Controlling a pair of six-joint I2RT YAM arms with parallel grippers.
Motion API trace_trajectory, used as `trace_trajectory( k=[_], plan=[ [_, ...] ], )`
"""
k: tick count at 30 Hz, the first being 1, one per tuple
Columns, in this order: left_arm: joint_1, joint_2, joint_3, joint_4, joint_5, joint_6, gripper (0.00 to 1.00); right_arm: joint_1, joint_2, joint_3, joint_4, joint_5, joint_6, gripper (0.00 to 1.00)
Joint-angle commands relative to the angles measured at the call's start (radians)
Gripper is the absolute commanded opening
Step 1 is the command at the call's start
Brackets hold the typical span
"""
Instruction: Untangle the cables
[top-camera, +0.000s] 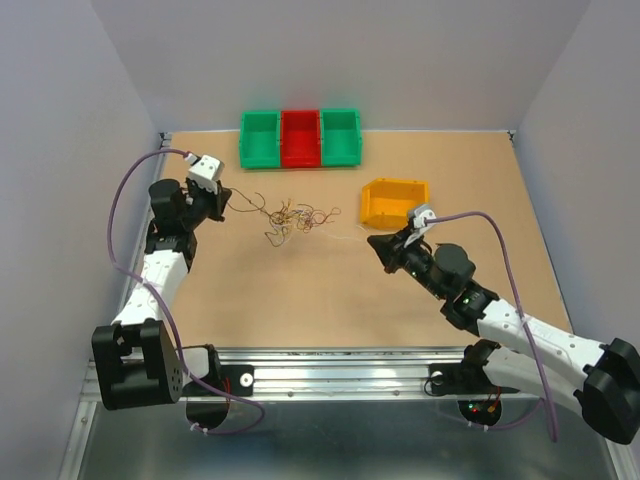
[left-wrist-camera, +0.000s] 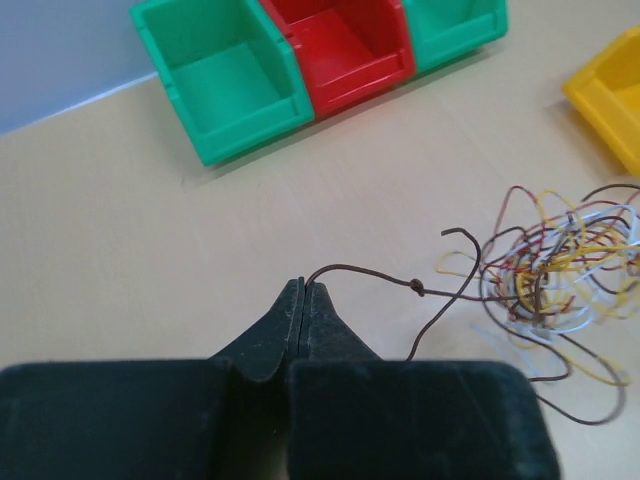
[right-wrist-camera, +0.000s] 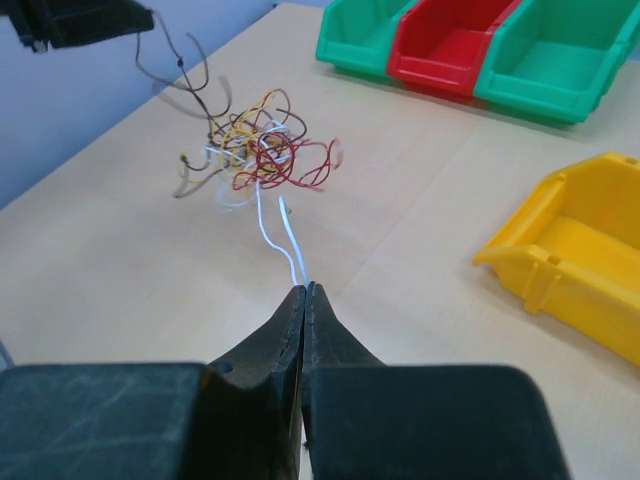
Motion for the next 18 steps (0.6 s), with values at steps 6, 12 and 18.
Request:
trace_trajectory(
  k=[6,12,18],
  plan=[
    [-0.155,-0.091,-0.031,-0.006,0.077,0.125,0.0,-0.001,0.147,0.062,0.008,-0.441,-0.109,0.1],
    [-0.218,-0.111,-0.039,-0.064,0.149,0.2,0.0,-0.001,0.257,0.105,0.028,-0.465,-0.128,0.46],
    [-0.293,-0.14,-0.054,-0.1,0.158,0.261,0.0,-0.001,0.414,0.137,0.169,-0.486,-0.131,0.74]
  ],
)
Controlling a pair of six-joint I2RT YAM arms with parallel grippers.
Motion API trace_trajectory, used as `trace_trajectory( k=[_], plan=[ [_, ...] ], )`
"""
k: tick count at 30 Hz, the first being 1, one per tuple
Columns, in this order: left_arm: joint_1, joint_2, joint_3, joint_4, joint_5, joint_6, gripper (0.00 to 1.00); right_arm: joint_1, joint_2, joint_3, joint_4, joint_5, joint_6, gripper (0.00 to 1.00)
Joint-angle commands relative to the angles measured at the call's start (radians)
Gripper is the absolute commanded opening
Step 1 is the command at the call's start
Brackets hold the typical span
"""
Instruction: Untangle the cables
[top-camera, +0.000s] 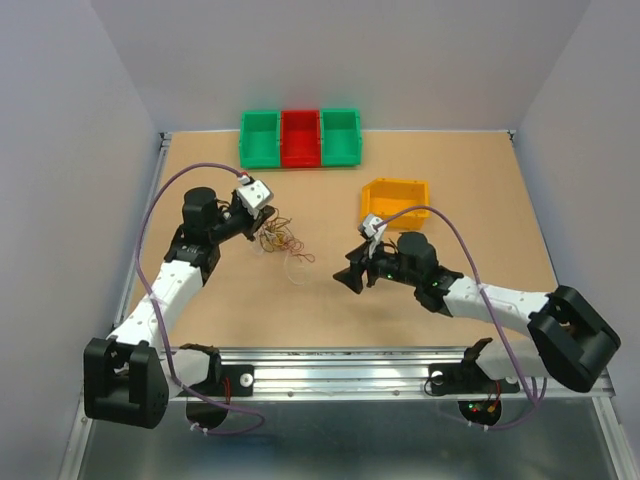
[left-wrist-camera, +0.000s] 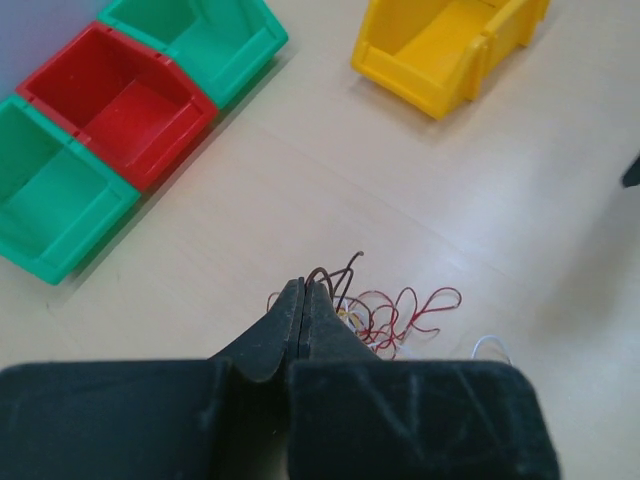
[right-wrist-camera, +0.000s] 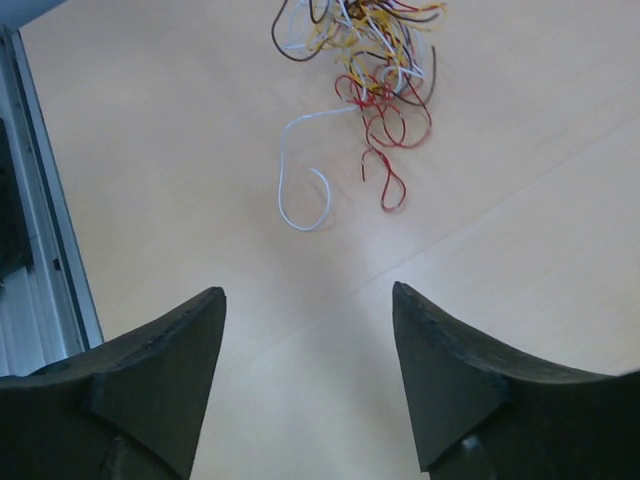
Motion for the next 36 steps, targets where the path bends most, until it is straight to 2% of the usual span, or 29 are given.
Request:
trace_trajectory(
  k=[1,4,15,21,28,30,31,32,34,35,36],
  plan=[
    [-0.04,-0.056,-0.018,-0.007,0.042,0.068,0.0,0.0,0.102,0.076,0.176,-0.049,-0.017,0.75],
    [-0.048,-0.066,-0.021,-0.016,0.044,0.068,0.0,0.0,0.219,0.137,0.218,-0.04,-0.008,0.79],
    [-0.06,-0.099,-0.02,-0.058,0.102,0.09,0.0,0.009,0.557,0.347,0.325,0.094,0.024,0.79],
    [-0.062,-0.121,-0.023,-0.062,0.116,0.087,0.0,0.027,0.673,0.442,0.347,0.023,0.035,0.77],
    [-0.062,-0.118,-0.014,-0.072,0.126,0.08,0.0,0.032,0.718,0.444,0.446,-0.087,0.069,0.77],
    [-0.062,-0.119,-0.011,-0.075,0.133,0.077,0.0,0.036,0.732,0.455,0.445,-0.092,0.076,0.69],
    [-0.062,-0.121,-0.009,-0.075,0.133,0.073,0.0,0.039,0.744,0.462,0.445,-0.098,0.08,0.61],
    [-0.062,-0.122,-0.004,-0.075,0.133,0.071,0.0,0.039,0.745,0.465,0.445,-0.101,0.081,0.39],
    [-0.062,-0.13,0.003,-0.07,0.088,0.041,0.0,0.038,0.735,0.444,0.445,-0.081,0.078,0.21],
    [-0.06,-0.132,0.011,-0.07,0.07,0.033,0.0,0.038,0.712,0.435,0.445,-0.071,0.072,0.06],
    [-0.059,-0.133,0.011,-0.061,0.042,0.025,0.0,0.039,0.694,0.42,0.445,-0.058,0.069,0.0]
  ],
)
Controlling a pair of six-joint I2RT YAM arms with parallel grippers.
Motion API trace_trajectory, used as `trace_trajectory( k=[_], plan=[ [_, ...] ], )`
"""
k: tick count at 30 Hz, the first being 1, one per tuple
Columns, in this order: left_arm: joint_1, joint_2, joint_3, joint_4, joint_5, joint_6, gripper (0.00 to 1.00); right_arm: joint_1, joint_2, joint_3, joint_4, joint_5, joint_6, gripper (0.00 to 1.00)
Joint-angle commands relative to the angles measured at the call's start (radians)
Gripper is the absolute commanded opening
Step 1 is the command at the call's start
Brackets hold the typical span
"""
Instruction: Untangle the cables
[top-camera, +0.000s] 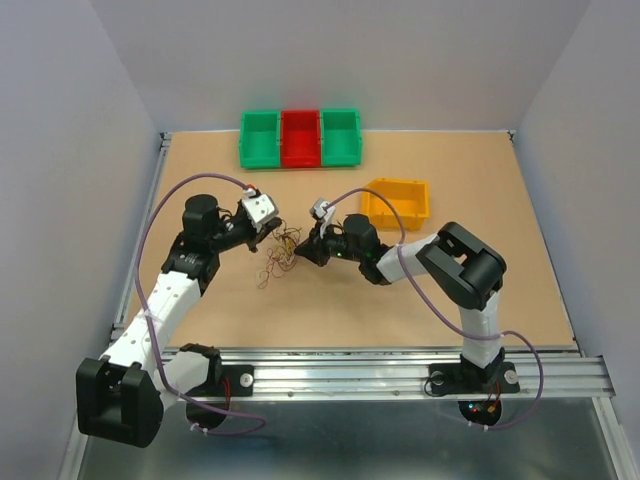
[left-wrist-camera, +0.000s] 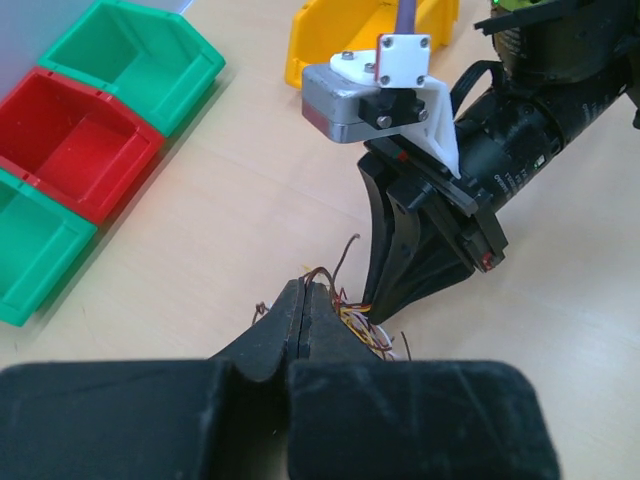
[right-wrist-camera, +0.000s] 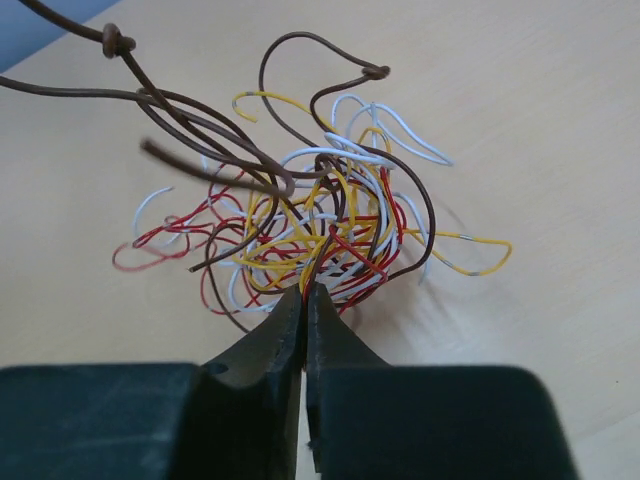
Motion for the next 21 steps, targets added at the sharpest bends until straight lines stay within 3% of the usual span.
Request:
trace_trajectory(
  k=[1,5,8,9,13,21],
  plan=[
    [0.001,-0.046,0.03,0.047,-0.066,-0.062,0.0,0.01,-0.063,-0.018,0.075,0.047,-0.018,0.01],
    [0.042,-0.069,-0.005,0.151,-0.252,-0.153,0.0,0.01,-0.194,-0.127,0.072,0.133,-0.035,0.0],
    [0.155,-0.057,-0.01,0.231,-0.393,-0.252,0.0,0.012,-0.336,-0.233,0.039,0.234,-0.049,0.01],
    [0.255,-0.033,-0.005,0.253,-0.383,-0.298,0.0,0.01,-0.42,-0.271,-0.006,0.29,-0.052,0.01],
    [0.428,0.065,0.05,0.253,-0.298,-0.36,0.0,0.008,-0.621,-0.349,-0.147,0.43,-0.035,0.01],
    [0.486,0.097,0.061,0.285,-0.25,-0.394,0.0,0.007,-0.961,-0.489,-0.266,0.601,-0.011,0.01]
  ],
)
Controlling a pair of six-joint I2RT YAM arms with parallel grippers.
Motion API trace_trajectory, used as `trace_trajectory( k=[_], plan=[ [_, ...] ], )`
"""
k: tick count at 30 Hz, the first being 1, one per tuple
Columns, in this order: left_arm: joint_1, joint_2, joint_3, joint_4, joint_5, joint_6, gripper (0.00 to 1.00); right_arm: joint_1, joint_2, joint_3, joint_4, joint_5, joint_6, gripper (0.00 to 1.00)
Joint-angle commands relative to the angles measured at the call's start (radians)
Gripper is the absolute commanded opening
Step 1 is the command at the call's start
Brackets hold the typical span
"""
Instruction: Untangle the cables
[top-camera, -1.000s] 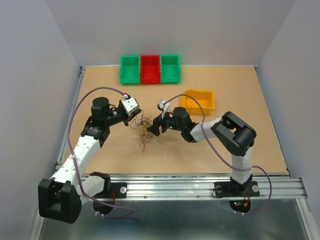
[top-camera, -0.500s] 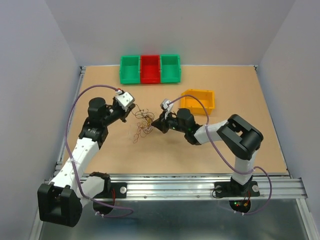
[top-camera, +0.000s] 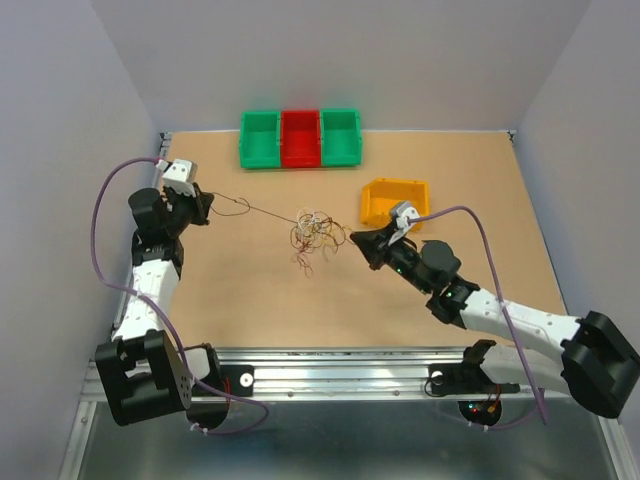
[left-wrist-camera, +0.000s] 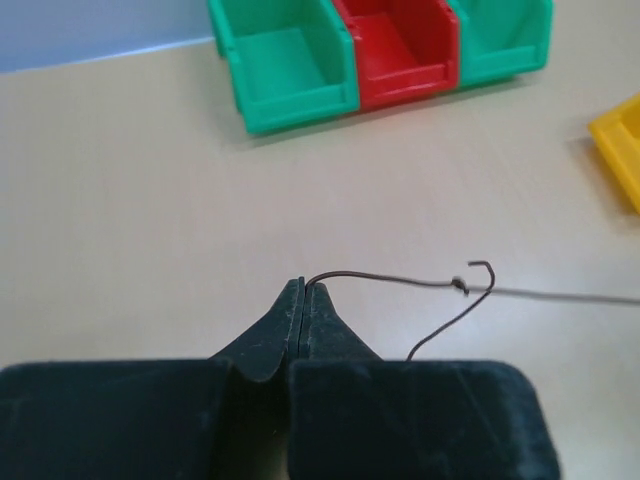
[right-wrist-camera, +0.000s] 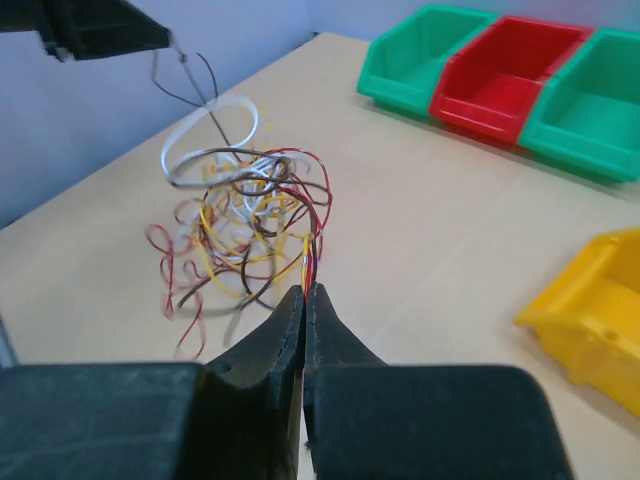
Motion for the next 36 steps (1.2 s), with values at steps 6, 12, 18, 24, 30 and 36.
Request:
trace_trajectory(
  k=[6,12,18,24,30,36],
  plan=[
    [0.037,-0.041,0.025,0.126,0.039,0.025,0.0,-0.019,-0.205,-0.079,-0.191,0.078,0.001,0.01],
    [-0.087,-0.067,0.01,0.092,-0.034,0.106,0.0,-0.019,-0.179,-0.053,-0.211,-0.059,-0.013,0.0],
    [-0.146,-0.053,0.025,0.032,0.036,0.184,0.17,-0.019,-0.136,-0.031,-0.208,-0.094,-0.016,0.01],
    [-0.25,-0.061,0.016,-0.04,0.088,0.301,0.7,-0.019,-0.108,-0.016,-0.205,-0.135,-0.018,0.01],
    [-0.374,-0.041,-0.001,-0.086,0.118,0.396,0.77,-0.017,-0.088,-0.004,-0.189,-0.181,-0.016,0.0],
    [-0.526,0.065,0.01,-0.103,0.029,0.465,0.77,-0.017,-0.099,0.025,-0.189,-0.185,0.014,0.0]
  ],
)
